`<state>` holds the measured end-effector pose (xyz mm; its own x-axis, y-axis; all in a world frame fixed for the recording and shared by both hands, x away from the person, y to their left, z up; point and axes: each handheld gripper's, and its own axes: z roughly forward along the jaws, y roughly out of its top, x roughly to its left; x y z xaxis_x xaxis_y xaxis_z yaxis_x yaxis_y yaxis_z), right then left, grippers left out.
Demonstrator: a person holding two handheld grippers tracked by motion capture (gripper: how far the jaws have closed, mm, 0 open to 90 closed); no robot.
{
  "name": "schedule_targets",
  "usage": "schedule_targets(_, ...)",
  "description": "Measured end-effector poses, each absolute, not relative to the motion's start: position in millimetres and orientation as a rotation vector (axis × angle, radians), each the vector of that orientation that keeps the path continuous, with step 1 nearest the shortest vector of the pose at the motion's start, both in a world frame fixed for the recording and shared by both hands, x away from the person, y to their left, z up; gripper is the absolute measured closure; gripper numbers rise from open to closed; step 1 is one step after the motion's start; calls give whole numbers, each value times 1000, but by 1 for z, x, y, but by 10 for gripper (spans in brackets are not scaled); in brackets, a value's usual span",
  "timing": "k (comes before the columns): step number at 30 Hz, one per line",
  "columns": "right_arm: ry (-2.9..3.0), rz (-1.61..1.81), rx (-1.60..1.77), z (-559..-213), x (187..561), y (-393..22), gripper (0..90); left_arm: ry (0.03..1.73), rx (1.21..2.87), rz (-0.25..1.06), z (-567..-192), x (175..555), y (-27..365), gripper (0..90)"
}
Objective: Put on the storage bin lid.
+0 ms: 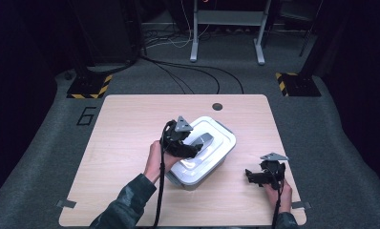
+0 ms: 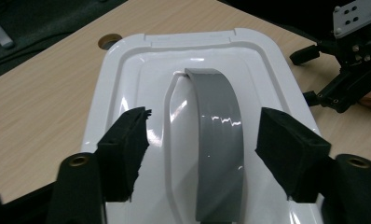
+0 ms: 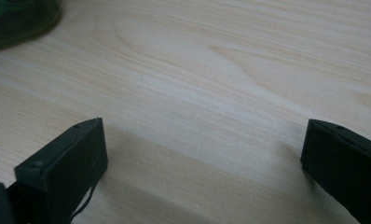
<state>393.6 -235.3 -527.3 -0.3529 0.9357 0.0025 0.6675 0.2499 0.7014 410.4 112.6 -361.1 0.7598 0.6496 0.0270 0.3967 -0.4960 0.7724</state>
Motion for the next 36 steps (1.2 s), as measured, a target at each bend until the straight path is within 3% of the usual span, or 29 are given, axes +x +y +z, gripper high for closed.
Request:
schedule_targets(5, 2107, 867, 1463, -527, 394, -235, 0, 804, 2149, 429, -352, 411, 126, 172)
schedule_targets(12, 2107, 867, 1463, -527, 394, -235, 0, 872, 2102, 472, -344, 411, 154, 112)
schedule_targets(36, 2109, 866, 1462, -527, 394, -235, 0, 1081, 1994, 550, -349, 402, 249, 75)
